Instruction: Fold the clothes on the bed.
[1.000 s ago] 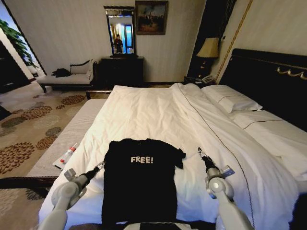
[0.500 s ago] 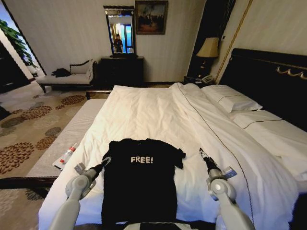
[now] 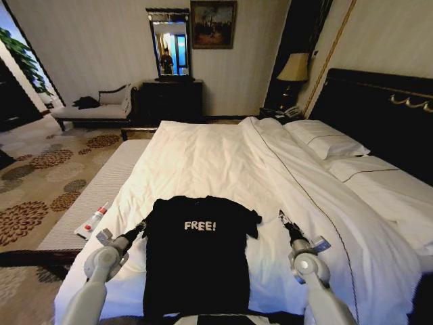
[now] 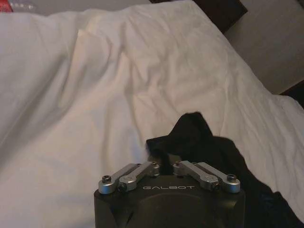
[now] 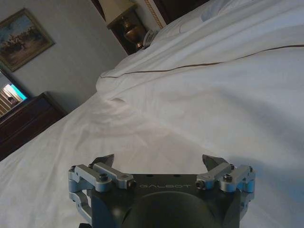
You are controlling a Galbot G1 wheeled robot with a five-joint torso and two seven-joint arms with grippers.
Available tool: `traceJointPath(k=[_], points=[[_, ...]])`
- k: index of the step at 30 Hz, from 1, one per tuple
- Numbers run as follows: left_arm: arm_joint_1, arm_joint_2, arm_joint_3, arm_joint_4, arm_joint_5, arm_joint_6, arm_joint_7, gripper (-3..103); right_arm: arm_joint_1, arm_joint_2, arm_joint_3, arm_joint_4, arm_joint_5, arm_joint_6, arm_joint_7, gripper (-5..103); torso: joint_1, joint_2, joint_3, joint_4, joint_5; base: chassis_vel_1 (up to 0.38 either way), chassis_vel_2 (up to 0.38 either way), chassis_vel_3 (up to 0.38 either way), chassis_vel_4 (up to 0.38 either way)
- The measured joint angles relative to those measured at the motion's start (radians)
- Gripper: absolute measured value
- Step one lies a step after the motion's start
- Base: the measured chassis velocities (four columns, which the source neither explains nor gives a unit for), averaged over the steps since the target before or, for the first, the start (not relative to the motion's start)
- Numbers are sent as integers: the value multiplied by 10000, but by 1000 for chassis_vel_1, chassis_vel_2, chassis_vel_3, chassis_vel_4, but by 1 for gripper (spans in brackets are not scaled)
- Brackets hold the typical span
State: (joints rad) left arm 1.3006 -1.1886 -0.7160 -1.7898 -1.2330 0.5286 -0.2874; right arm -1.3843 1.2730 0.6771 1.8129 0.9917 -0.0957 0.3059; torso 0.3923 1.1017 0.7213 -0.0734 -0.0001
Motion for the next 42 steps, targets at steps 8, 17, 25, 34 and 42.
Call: traceJointPath(k=[8, 17, 25, 34, 42], points=[[-950, 556, -296, 296, -309, 148, -143, 1, 14, -8, 8, -25, 0, 4, 12, 100, 0, -1, 0, -1, 0, 0, 0, 0, 0], [-1629, 1176, 107, 930, -86, 411, -163, 1, 20, 29, -36, -23, -4, 4, 24, 100, 0, 0, 0, 0, 0, 0, 0, 0, 0], [-1735, 1348, 6, 1445, 102, 499, -200, 21, -30, 3, 35, -6, 3, 4, 29, 100, 0, 0, 0, 0, 0, 0, 0, 0, 0], [-2042, 1835, -1130, 1461, -373, 444, -293, 55, 90, -91, -17, -55, 148, -64, 110, 100, 1, -1, 0, 0, -3, 0, 0, 0, 0], [-1597, 2204, -3092, -1540, -2586, 228, -489, 82, 752, -313, -98, -331, 2710, -684, 221, 100, 0, 0, -1, 0, 10, 0, 0, 0, 0]])
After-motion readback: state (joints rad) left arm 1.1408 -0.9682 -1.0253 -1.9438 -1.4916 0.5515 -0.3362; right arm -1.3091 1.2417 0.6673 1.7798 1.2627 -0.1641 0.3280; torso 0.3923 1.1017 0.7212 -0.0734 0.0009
